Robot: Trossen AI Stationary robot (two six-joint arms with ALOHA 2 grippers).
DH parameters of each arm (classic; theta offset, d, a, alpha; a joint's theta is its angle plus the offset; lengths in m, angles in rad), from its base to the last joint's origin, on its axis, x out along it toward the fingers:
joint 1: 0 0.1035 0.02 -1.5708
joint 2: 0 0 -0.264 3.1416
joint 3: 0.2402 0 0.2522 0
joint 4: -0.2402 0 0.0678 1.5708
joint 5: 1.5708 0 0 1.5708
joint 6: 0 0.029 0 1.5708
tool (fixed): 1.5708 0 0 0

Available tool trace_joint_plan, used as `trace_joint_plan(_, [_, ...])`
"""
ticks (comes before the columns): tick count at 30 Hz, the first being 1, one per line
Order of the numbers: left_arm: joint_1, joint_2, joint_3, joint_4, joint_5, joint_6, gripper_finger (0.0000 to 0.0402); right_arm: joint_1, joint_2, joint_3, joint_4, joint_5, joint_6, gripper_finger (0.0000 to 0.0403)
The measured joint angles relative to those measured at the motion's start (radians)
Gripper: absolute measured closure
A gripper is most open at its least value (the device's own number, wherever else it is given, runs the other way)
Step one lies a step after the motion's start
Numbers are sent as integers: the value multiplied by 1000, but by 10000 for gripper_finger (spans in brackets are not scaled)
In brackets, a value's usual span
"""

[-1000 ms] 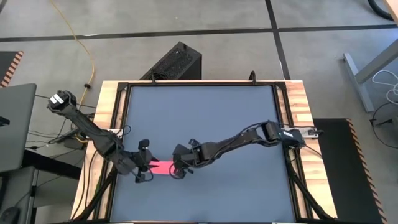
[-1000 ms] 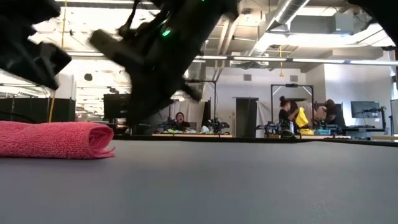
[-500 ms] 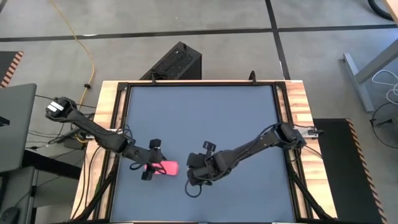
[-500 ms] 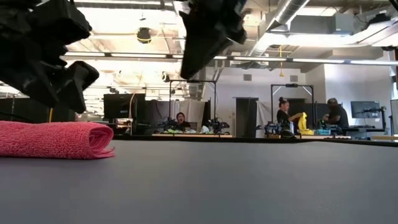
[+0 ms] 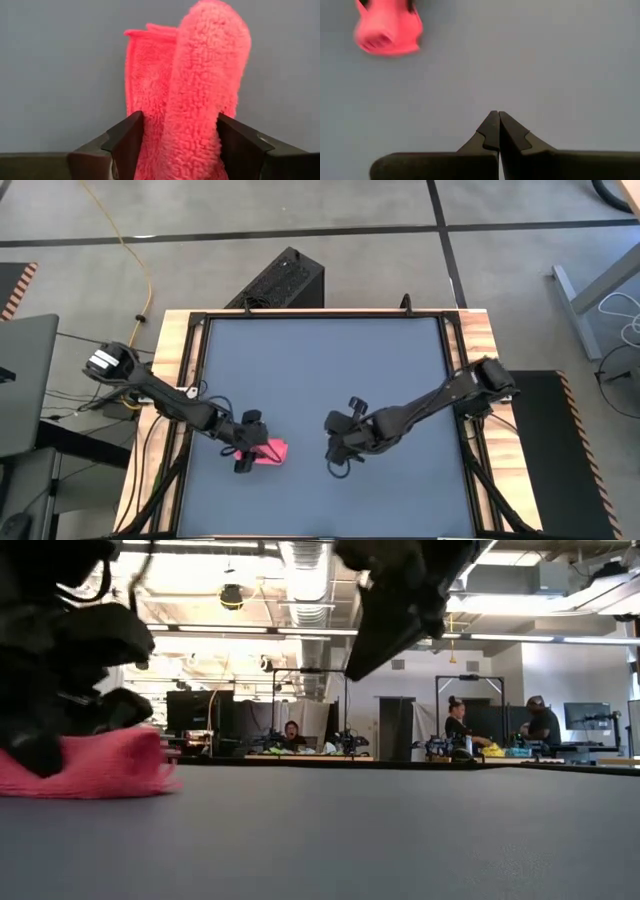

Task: Roll towel into tight, uniform cylinder
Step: Roll the red towel

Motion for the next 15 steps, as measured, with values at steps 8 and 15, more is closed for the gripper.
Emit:
trace_joint_plan(8, [13, 97, 7, 19, -106, -590, 180, -11, -165, -198, 127, 1, 0, 383])
trace_joint_plan(15, [14, 64, 1, -134, -455, -1039, 180, -11, -270, -280, 127, 19, -17, 383])
